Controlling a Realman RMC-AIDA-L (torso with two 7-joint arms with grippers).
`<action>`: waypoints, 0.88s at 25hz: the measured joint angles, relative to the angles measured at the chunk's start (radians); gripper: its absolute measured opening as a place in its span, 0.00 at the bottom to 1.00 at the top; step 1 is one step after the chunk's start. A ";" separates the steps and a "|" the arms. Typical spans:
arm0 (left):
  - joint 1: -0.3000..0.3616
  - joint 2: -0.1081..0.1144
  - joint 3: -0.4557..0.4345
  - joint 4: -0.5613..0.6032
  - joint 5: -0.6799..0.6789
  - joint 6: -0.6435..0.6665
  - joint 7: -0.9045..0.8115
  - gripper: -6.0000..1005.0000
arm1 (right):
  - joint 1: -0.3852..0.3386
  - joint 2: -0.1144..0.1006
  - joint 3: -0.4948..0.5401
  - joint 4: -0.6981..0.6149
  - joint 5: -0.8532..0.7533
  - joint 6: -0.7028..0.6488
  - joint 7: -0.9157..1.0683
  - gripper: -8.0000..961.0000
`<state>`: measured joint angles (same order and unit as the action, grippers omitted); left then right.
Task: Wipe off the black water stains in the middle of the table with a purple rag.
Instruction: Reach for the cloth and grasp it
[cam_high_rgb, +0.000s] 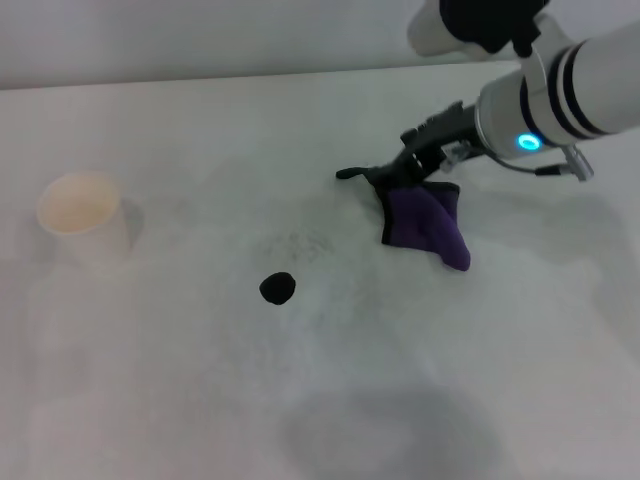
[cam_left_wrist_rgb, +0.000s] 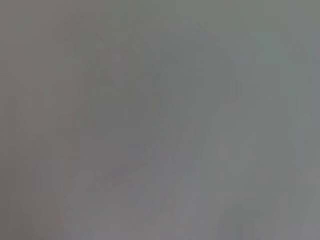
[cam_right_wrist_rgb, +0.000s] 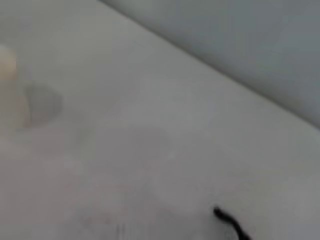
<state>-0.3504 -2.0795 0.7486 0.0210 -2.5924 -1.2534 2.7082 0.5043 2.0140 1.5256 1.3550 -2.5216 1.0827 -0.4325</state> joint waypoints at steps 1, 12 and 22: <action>-0.006 0.000 0.000 0.000 0.000 0.002 0.003 0.89 | -0.002 0.000 0.000 -0.011 -0.002 0.000 0.001 0.76; -0.021 0.001 0.000 0.013 -0.001 0.007 0.004 0.89 | 0.002 0.000 -0.001 -0.149 -0.009 -0.079 -0.004 0.75; -0.029 0.001 0.000 0.013 -0.002 0.008 0.005 0.89 | 0.005 0.000 -0.025 -0.207 -0.016 -0.135 -0.008 0.74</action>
<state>-0.3797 -2.0785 0.7486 0.0338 -2.5940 -1.2455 2.7134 0.5093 2.0138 1.5010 1.1476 -2.5372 0.9477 -0.4402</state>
